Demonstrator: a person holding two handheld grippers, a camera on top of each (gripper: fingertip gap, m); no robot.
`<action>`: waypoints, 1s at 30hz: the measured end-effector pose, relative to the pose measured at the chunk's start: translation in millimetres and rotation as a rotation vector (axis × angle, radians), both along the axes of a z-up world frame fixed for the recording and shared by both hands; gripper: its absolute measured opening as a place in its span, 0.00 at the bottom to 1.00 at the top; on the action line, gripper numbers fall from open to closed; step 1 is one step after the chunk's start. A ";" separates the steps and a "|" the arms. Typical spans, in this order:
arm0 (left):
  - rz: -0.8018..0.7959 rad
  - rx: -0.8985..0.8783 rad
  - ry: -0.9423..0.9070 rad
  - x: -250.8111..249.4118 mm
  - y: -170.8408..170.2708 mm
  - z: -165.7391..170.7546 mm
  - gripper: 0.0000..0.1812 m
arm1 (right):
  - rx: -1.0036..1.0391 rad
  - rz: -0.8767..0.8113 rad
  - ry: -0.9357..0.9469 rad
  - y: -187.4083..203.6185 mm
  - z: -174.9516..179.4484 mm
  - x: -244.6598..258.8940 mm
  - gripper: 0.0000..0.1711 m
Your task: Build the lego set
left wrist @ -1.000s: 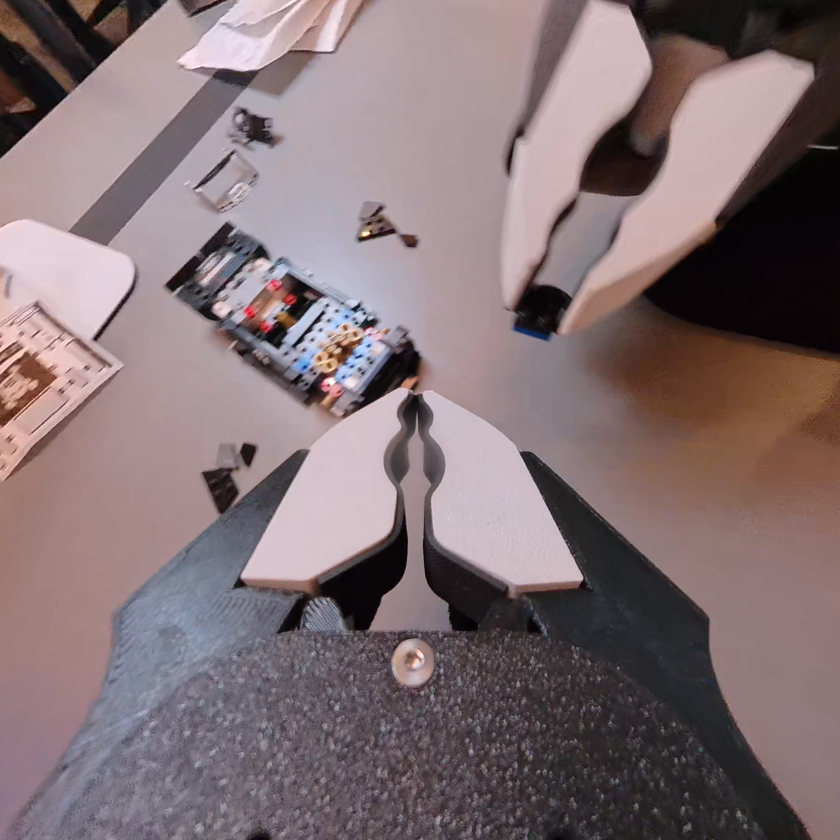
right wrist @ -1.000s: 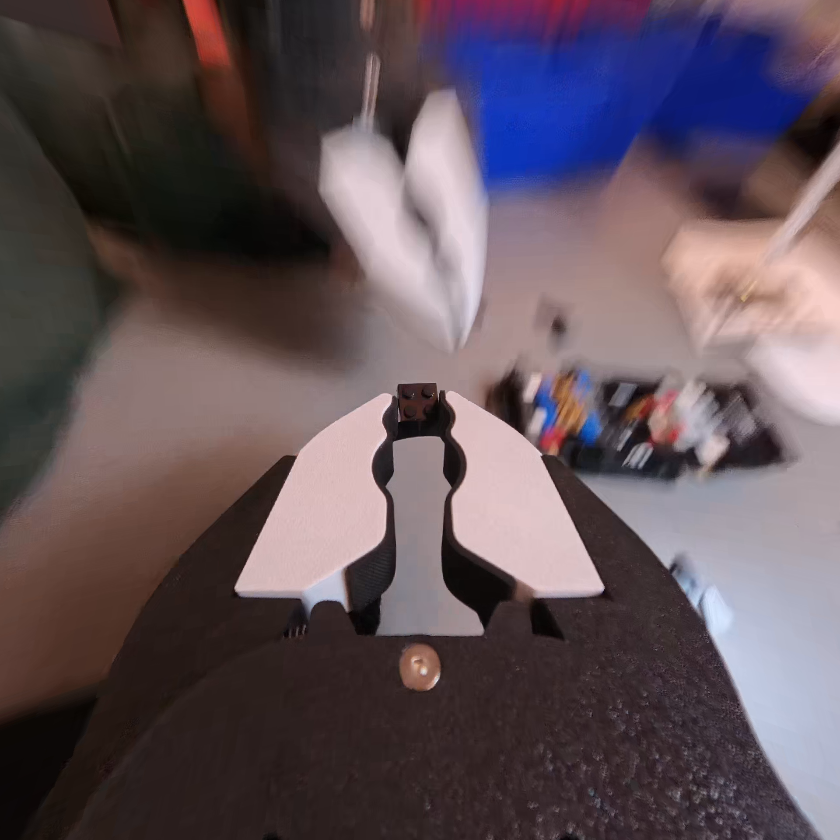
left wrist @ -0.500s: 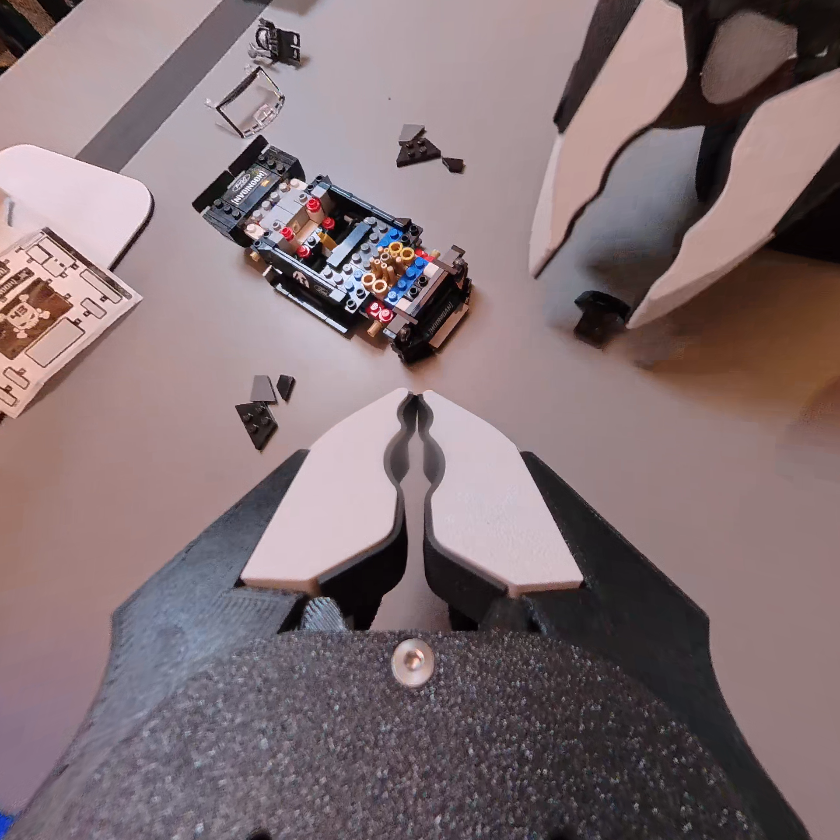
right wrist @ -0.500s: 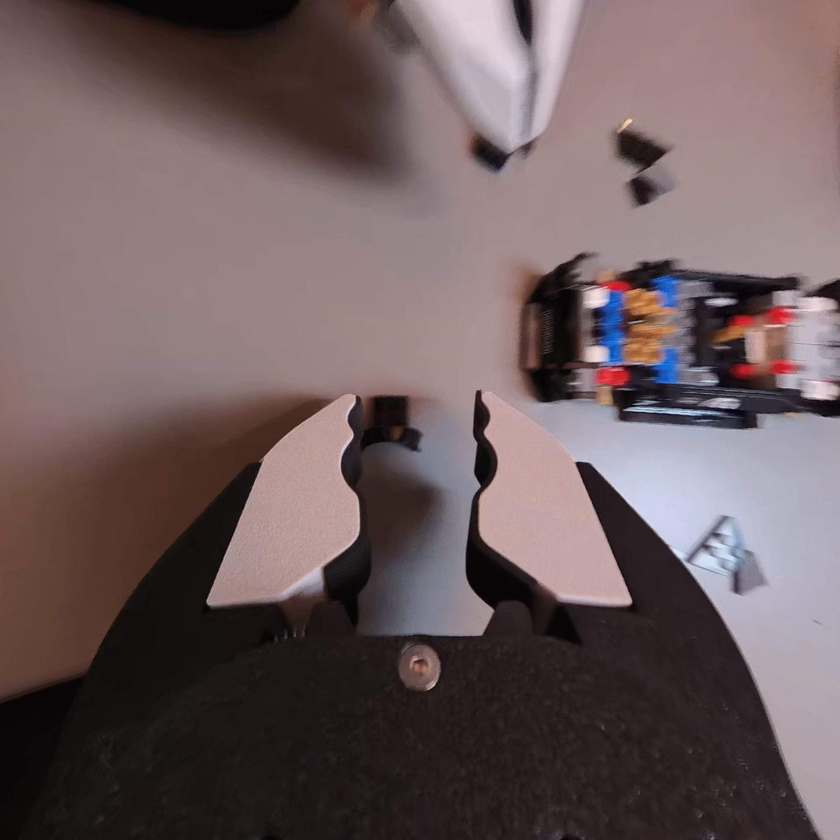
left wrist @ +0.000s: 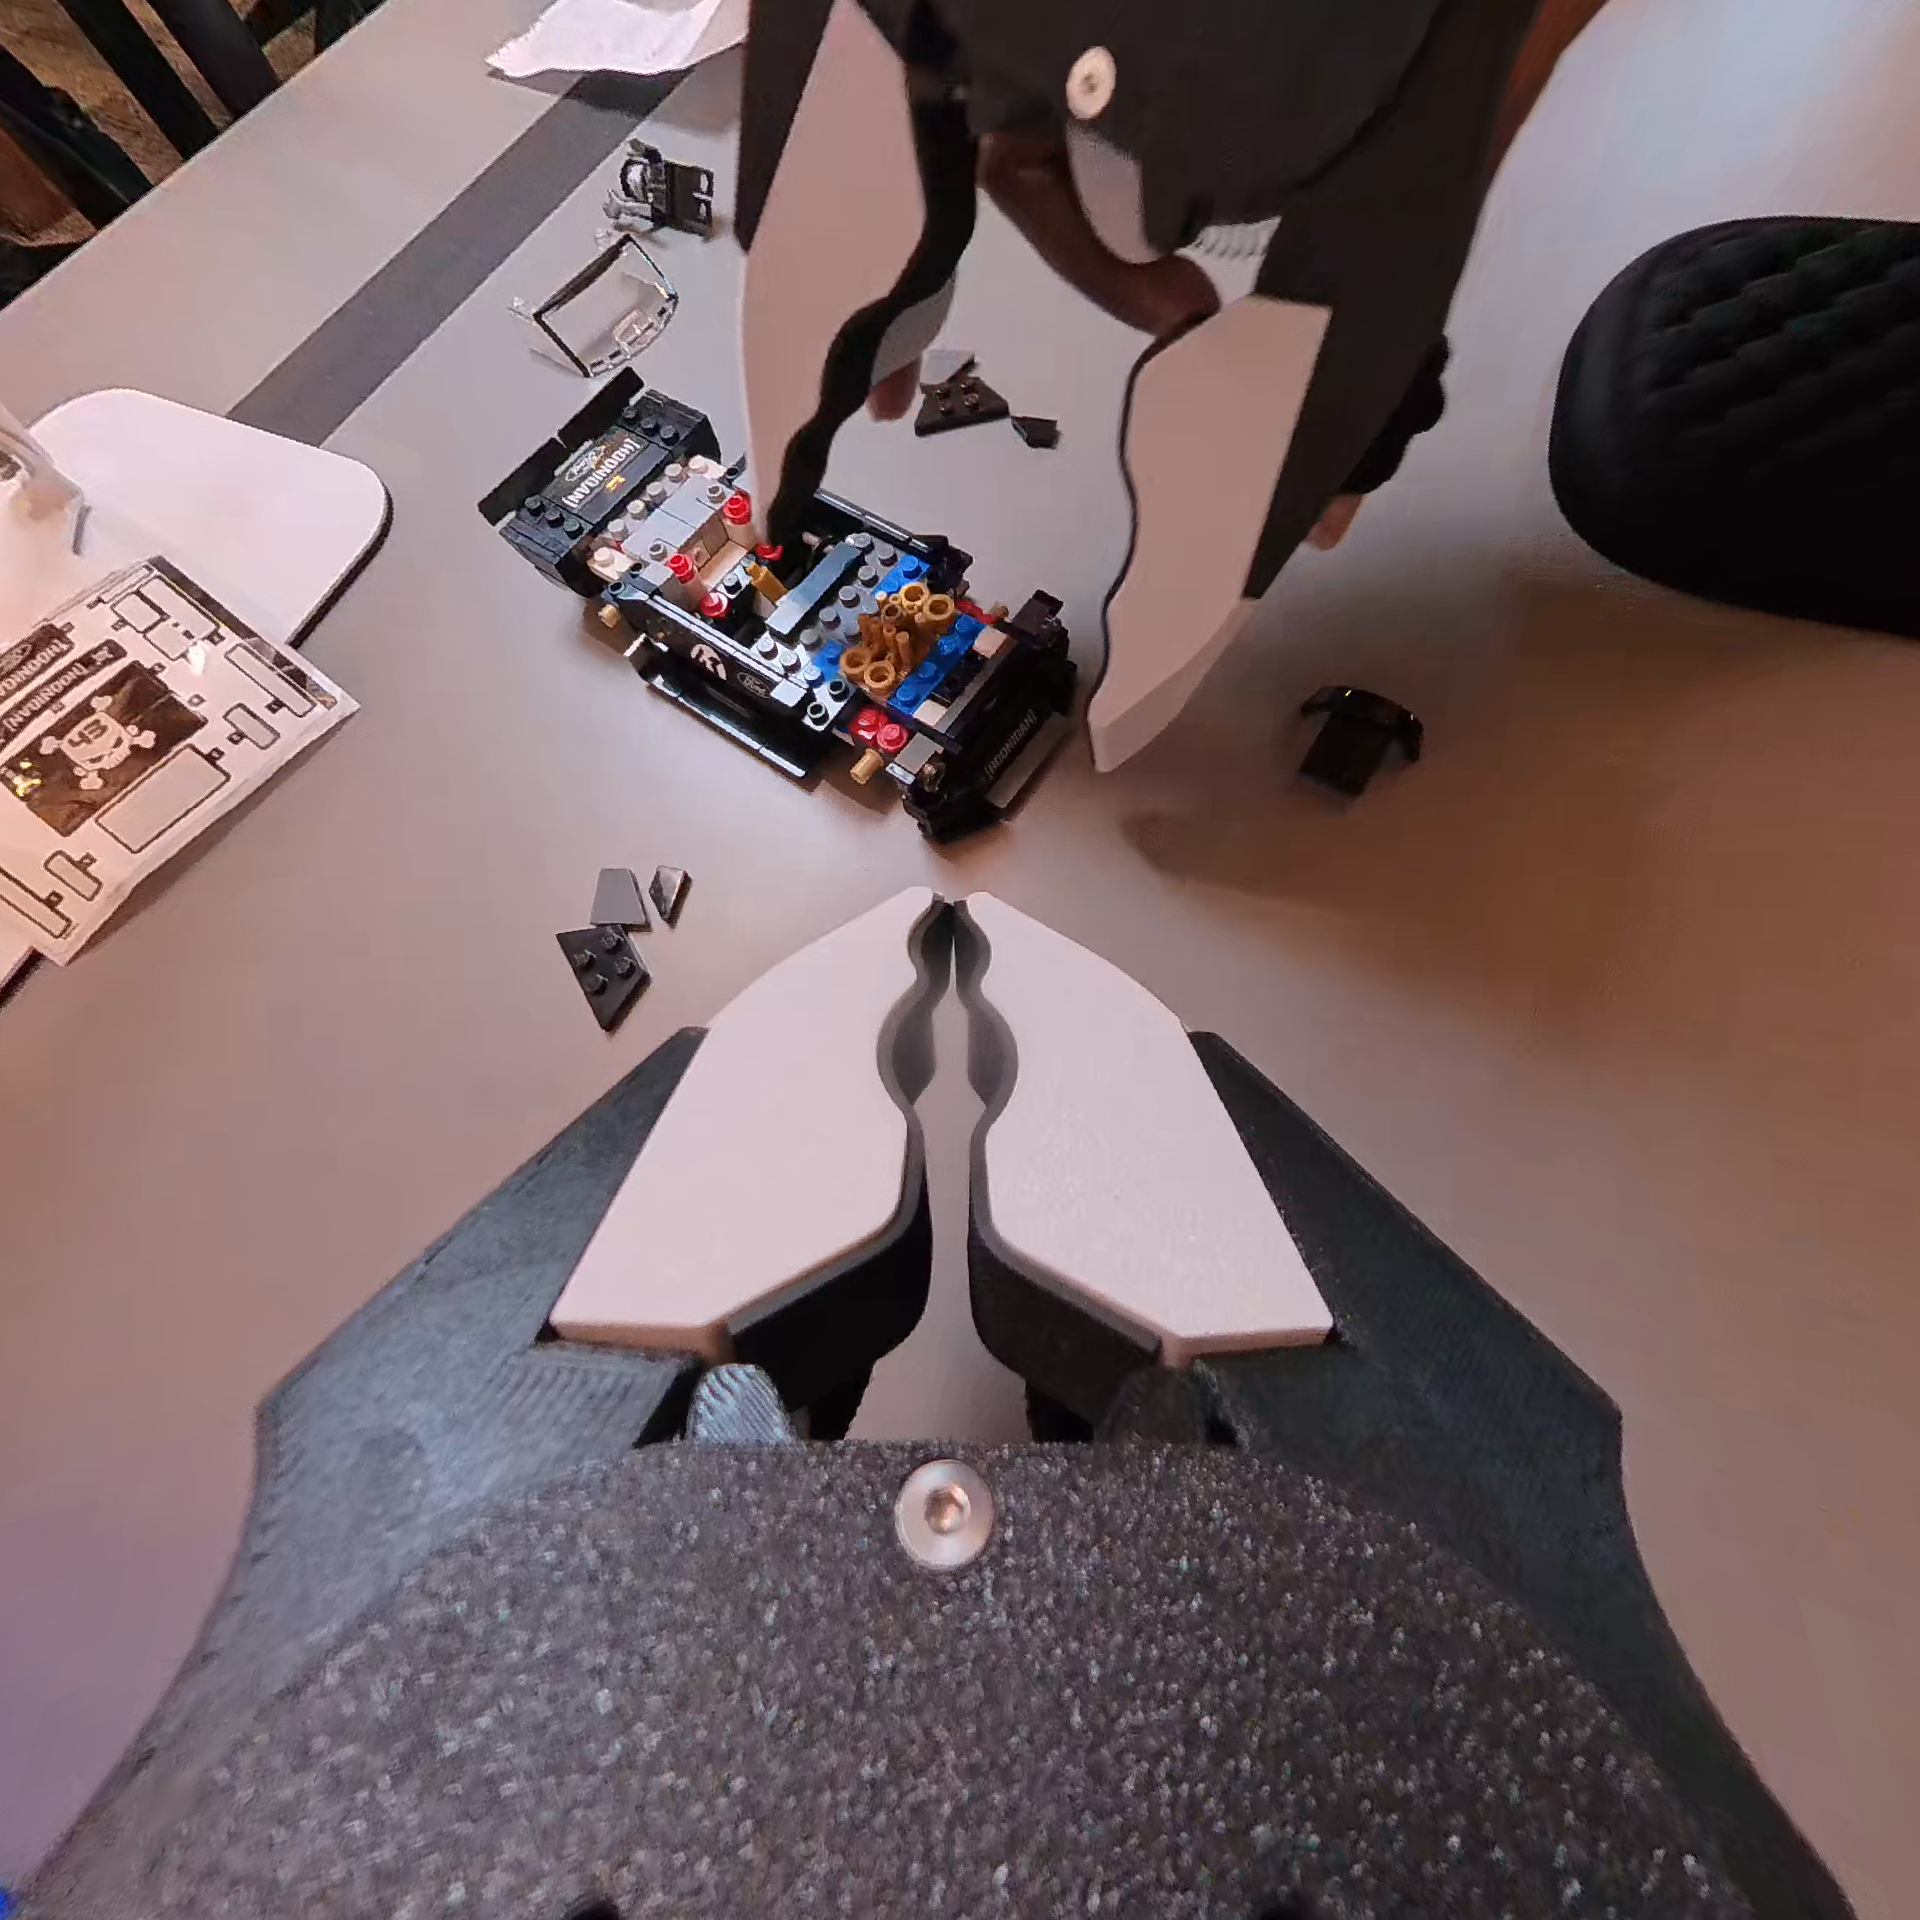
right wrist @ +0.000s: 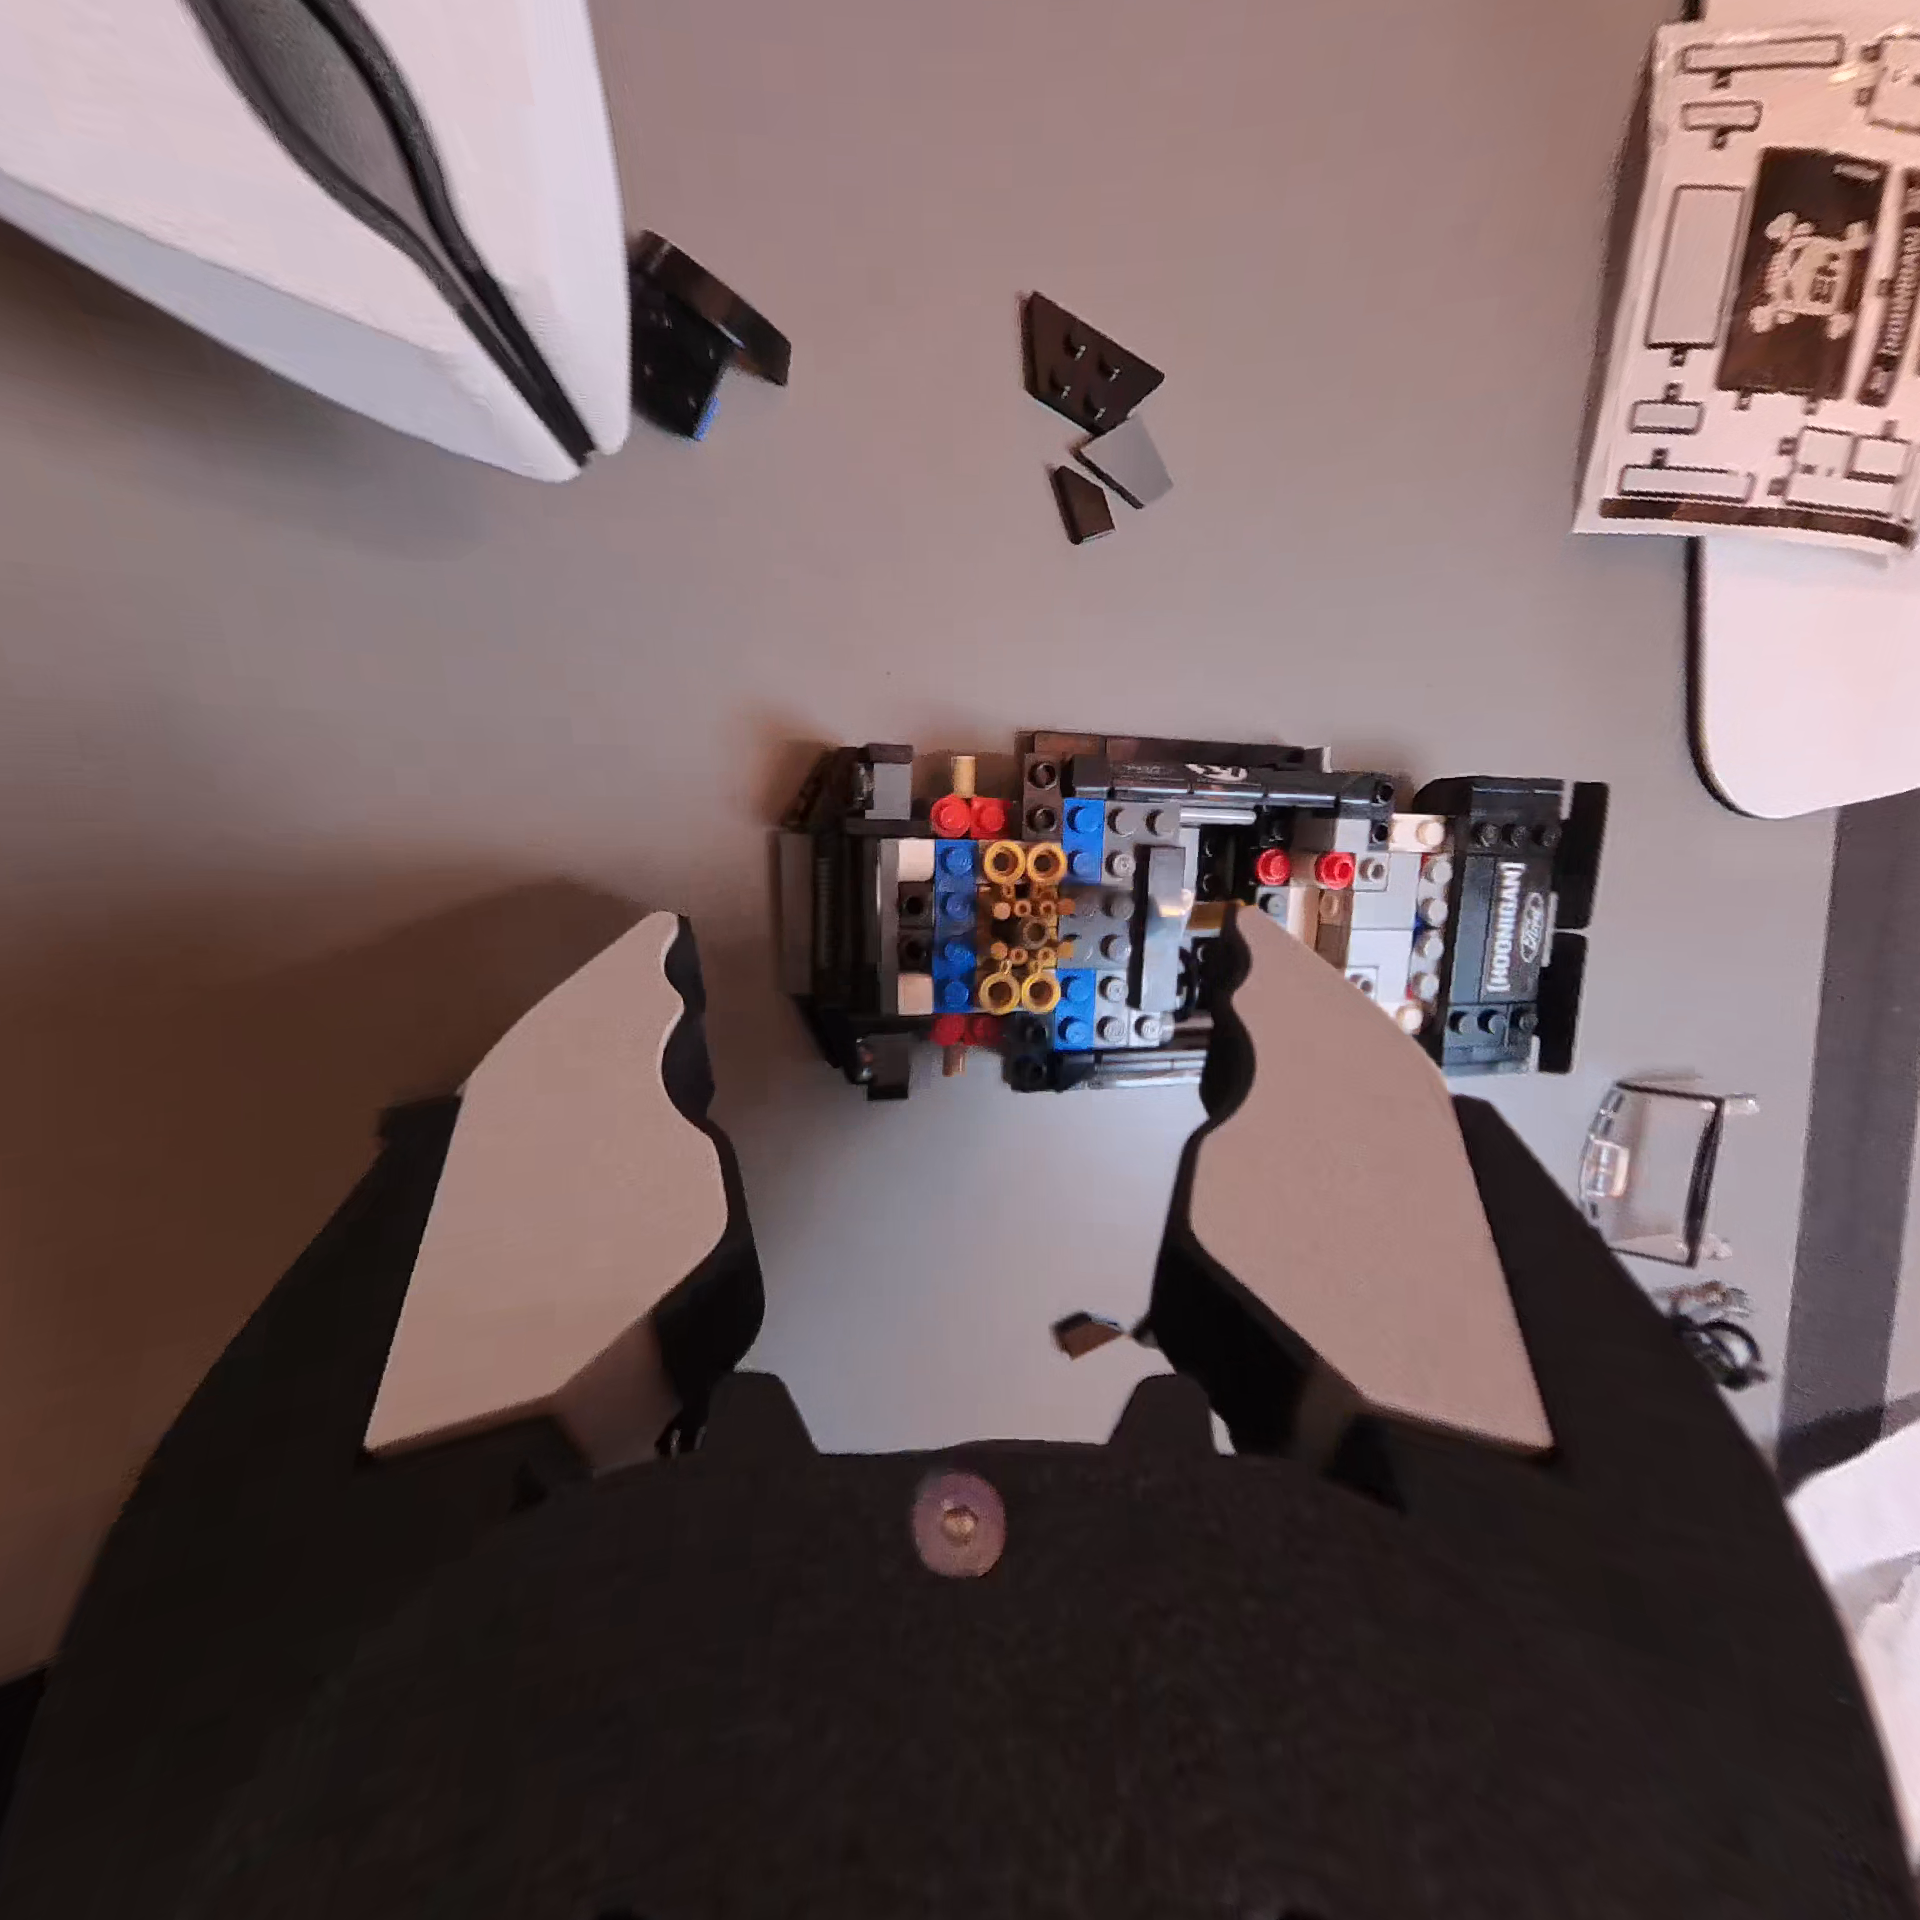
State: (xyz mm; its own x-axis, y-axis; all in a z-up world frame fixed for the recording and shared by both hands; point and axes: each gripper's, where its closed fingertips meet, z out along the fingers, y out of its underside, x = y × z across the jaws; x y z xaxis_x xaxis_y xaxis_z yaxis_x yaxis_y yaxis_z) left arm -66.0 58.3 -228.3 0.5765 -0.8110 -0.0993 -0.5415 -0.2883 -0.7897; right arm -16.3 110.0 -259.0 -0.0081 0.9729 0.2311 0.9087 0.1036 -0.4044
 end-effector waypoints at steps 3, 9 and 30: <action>-0.007 0.005 0.004 0.9 -1.1 0.1 0.00 | -0.008 -0.004 -0.049 8.0 -7.4 -0.1 0.52; -0.015 0.008 0.008 2.2 -1.9 -0.5 0.00 | -0.028 0.037 -0.080 13.1 -12.8 0.4 0.46; -0.007 -0.028 0.168 -4.2 16.0 -27.0 0.00 | -0.087 0.340 -0.214 -39.2 -12.5 65.8 0.48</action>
